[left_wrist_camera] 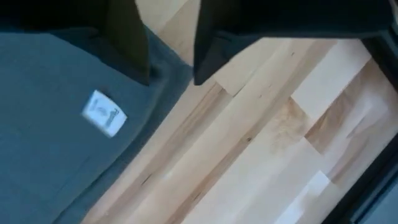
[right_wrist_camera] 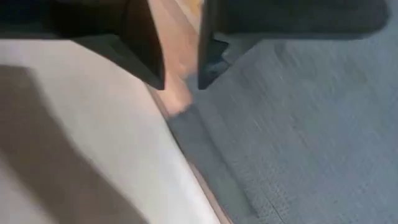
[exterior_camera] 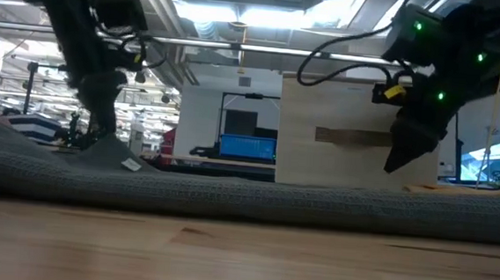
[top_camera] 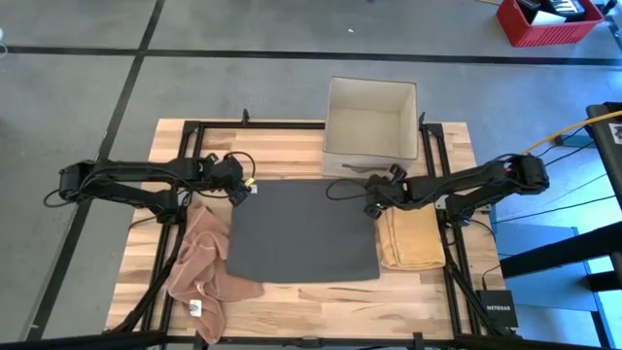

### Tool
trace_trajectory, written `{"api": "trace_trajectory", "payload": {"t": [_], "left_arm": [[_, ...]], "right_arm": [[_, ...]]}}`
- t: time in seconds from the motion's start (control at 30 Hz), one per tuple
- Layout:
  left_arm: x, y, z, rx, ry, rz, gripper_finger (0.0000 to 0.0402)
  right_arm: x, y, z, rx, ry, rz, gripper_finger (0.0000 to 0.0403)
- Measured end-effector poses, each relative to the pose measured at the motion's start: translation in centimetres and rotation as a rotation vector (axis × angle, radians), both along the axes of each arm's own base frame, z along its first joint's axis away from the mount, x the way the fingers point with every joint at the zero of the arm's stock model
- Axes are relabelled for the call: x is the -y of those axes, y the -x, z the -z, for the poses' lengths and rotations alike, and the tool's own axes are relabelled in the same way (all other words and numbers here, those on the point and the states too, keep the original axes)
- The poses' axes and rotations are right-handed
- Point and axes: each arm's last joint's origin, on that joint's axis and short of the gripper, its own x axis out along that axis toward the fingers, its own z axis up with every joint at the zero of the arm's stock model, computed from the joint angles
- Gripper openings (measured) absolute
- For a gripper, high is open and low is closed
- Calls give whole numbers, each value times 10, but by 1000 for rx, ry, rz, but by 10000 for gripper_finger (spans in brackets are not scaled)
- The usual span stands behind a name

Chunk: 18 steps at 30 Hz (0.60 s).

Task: Fold towel
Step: Fold the gray towel

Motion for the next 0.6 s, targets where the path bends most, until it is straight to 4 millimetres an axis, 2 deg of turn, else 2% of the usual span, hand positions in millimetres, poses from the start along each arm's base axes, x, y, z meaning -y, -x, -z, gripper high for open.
{"api": "trace_trajectory", "payload": {"t": [0.17,0.3,0.4,0.5,0.6], "left_arm": [[5,-9,-39,102,89,51,166],[25,-24,-55,271,221,219,174],[45,-35,-45,323,284,310,170],[66,-42,-24,298,337,344,163],[84,-46,1,234,392,337,158]], "right_arm": [[-3,-1,-32,-84,-95,-81,158],[-14,-8,-47,14,-260,-219,187],[-30,-18,-44,152,-295,-363,196],[-47,-25,-31,280,-310,-469,197],[-62,-25,-13,331,-333,-548,198]]}}
